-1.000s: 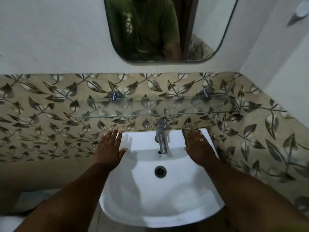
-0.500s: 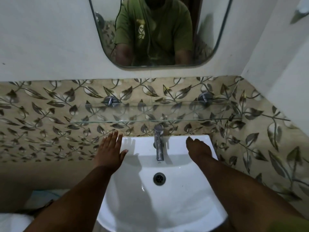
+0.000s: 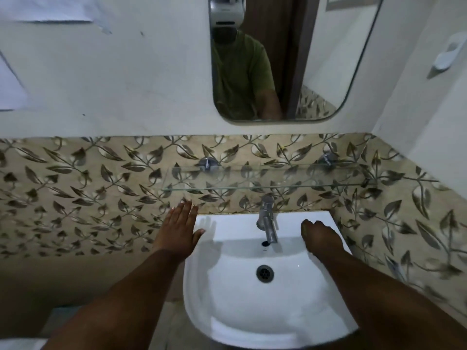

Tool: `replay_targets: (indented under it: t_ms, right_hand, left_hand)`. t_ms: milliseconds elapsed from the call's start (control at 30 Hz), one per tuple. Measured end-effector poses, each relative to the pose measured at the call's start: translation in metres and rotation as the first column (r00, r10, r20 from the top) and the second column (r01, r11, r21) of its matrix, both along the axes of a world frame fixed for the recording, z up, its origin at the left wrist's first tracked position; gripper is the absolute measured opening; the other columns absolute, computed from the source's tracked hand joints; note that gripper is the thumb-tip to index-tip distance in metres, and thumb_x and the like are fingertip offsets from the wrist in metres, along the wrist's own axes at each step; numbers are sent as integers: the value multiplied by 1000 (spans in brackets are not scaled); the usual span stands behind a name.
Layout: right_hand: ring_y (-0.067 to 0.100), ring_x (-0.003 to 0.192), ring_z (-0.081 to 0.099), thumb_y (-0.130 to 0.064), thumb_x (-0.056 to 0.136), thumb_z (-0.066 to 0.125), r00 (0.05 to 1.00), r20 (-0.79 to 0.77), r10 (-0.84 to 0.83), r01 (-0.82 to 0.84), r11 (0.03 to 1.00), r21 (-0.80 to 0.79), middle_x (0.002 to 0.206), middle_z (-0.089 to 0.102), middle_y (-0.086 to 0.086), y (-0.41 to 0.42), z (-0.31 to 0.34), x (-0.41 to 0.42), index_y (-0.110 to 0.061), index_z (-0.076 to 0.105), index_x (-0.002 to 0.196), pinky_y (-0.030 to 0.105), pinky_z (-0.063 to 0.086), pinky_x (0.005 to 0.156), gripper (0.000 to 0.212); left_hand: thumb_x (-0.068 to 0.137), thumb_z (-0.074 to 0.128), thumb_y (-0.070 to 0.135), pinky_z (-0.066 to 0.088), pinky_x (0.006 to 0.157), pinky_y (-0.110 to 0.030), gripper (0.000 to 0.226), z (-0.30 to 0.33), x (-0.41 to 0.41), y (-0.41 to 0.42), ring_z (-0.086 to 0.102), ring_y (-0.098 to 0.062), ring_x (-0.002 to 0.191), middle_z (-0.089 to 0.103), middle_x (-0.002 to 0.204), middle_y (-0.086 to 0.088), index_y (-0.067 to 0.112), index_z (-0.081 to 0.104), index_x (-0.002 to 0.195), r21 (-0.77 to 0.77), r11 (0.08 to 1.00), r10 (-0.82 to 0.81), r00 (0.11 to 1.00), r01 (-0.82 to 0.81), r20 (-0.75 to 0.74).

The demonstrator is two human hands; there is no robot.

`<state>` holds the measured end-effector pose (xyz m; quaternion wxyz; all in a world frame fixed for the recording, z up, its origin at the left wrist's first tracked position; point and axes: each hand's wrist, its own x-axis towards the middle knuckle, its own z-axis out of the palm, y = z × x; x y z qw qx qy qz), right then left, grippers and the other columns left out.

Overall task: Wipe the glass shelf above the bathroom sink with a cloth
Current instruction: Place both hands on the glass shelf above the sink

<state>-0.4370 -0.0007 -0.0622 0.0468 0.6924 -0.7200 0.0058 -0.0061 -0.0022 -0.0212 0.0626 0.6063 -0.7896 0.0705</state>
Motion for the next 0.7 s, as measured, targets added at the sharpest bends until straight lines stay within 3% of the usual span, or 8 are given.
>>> replay_targets:
  t_ms: [67, 133, 233, 333, 433, 533, 633, 700]
  right_hand:
    - [27, 31, 45, 15, 35, 79, 1000, -1, 3, -3, 997, -77, 55, 47, 13, 8, 9, 14, 0, 67, 84, 24, 27, 40, 53]
    - [31, 36, 52, 5, 50, 85, 1000, -14, -3, 1, 993, -118, 65, 56, 14, 17, 31, 33, -6, 71, 97, 27, 34, 37, 50]
    - [33, 51, 62, -16, 72, 85, 990, -28, 140, -143, 963, -228, 83, 62, 9, 35, 75, 70, -19, 67, 113, 29, 37, 40, 44]
    - [32, 52, 62, -19, 65, 90, 914, -153, 377, -406, 862, -303, 88, 65, 10, 46, 118, 109, -13, 68, 117, 31, 42, 37, 57]
    - [30, 49, 62, -19, 62, 89, 845, -244, 476, -534, 780, -328, 92, 68, 16, 53, 149, 146, -7, 70, 117, 32, 47, 37, 60]
    - [29, 61, 65, -23, 75, 78, 815, -236, 530, -580, 757, -300, 103, 65, 15, 49, 167, 177, -9, 60, 131, 34, 53, 44, 60]
    - [29, 63, 62, -33, 86, 60, 813, -202, 546, -579, 721, -380, 108, 61, 14, 41, 193, 206, -11, 55, 136, 38, 54, 46, 55]
    - [31, 65, 62, -30, 85, 66, 823, -175, 540, -557, 708, -434, 109, 61, 15, 34, 216, 221, -11, 58, 135, 39, 54, 47, 54]
  left_hand:
    - [102, 13, 61, 12, 119, -40, 78, 14, 14, 5, 46, -37, 141, 49, 152, -19, 6, 46, 147, -8, 1000, -18, 1000, 18, 16]
    - [102, 12, 60, 14, 118, -41, 78, 30, 25, 9, 48, -36, 139, 51, 151, -18, 7, 48, 146, -31, 999, -35, 999, 36, 30]
    - [101, 11, 60, 15, 119, -40, 78, 50, 42, 13, 48, -34, 140, 51, 152, -14, 10, 48, 147, -93, 994, -57, 998, 61, 41]
    - [98, 21, 58, 25, 121, -44, 73, 65, 59, 15, 43, -31, 144, 47, 155, -12, 13, 42, 152, -101, 989, -108, 993, 112, 45]
    - [97, 24, 57, 31, 119, -47, 72, 75, 73, 18, 42, -31, 144, 47, 156, -13, 14, 40, 152, -127, 980, -145, 988, 150, 48]
    - [97, 21, 58, 27, 122, -47, 74, 84, 82, 20, 35, -31, 149, 38, 161, -13, 13, 33, 155, -140, 981, -134, 991, 137, 30]
    - [103, 24, 49, 8, 127, -44, 69, 89, 80, 22, 9, -26, 157, 10, 170, -10, 15, 9, 161, -114, 985, -125, 991, 131, 58]
    - [104, 28, 41, -1, 125, -42, 68, 92, 70, 24, -3, -23, 157, -2, 171, -6, 18, -2, 161, -83, 990, -111, 992, 115, 57]
